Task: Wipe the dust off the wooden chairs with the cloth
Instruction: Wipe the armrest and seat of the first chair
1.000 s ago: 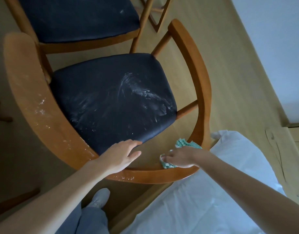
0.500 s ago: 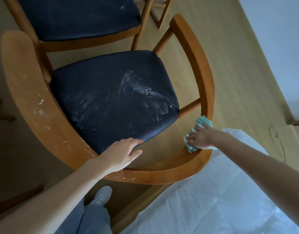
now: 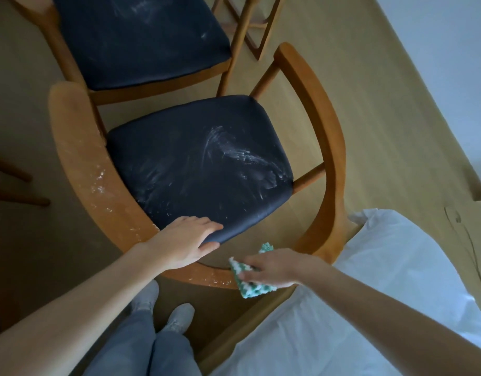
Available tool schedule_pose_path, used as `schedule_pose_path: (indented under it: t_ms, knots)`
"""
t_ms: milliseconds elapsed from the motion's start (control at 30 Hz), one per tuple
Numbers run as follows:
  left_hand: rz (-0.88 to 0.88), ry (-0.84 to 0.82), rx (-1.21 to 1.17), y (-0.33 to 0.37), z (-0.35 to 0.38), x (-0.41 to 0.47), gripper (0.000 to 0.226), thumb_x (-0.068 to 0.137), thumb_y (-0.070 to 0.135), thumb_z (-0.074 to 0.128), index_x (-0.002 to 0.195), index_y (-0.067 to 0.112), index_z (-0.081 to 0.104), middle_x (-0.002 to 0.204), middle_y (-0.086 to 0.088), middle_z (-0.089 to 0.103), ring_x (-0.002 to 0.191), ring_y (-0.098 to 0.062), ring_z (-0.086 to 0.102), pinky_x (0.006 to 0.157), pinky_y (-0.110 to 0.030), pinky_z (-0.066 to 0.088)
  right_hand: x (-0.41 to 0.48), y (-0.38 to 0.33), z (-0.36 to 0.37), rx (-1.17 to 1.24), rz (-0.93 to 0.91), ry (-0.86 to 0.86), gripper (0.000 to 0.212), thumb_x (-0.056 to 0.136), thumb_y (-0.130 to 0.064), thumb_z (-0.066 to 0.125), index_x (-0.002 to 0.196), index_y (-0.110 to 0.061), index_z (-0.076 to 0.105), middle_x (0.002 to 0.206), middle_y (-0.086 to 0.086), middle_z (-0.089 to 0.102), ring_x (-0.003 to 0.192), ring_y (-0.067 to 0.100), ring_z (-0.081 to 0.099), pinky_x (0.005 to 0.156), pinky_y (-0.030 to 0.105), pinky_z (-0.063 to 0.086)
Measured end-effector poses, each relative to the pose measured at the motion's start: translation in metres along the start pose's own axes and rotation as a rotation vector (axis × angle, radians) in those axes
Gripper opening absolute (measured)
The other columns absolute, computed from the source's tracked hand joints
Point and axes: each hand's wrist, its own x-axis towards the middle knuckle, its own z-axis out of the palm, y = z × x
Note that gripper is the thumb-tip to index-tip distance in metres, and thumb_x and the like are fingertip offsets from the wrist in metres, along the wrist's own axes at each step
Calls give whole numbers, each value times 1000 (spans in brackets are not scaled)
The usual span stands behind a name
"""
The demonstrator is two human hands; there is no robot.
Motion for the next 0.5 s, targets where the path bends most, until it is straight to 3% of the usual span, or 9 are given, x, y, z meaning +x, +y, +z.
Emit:
schedule_pose_path:
  t_ms: [67,167,300,367,433,500]
  knots:
    - [3,-2,-1,1,-1,-2,50,98,46,34,145,29,30,146,11,37,132,-9,38,109,-25,26,-11,27,-8,-64,125,0,63,92,-68,19,143,-34,33,137,0,51,119,22,52,99,37,38]
    - [9,-7,-10,5,1,-6,50,98,46,34,145,30,29,147,12,36,133,-10,37,109,-24,26,-23,62,-20,-147,277,29,69,89,-71,13,143,-35,35,141,-1,48,127,23,46,105,38,33]
    - [3,-8,-8,7,3,-11,51,97,47,35,145,30,29,147,12,36,133,-9,38,109,-23,26,-20,44,-15,-155,234,-12,67,91,-68,10,147,-36,27,150,-2,37,138,25,32,112,43,22]
    - [-4,-8,-2,6,3,-14,51,97,47,35,145,30,29,147,13,36,133,-9,37,109,-23,26,-15,20,-5,-58,149,-11,64,93,-66,16,147,-35,26,148,1,39,135,25,37,110,43,26]
    - [-6,-7,4,4,2,-17,50,98,47,34,145,30,30,146,12,37,132,-9,39,109,-24,26,-7,-4,2,17,59,9,60,94,-64,22,142,-30,33,139,4,49,116,22,51,101,40,37]
    - [-3,-4,9,1,0,-21,50,98,45,35,145,28,30,144,11,39,130,-10,40,108,-25,25,6,-29,6,65,-10,49,54,97,-57,26,138,-24,37,132,6,54,102,20,53,93,37,41]
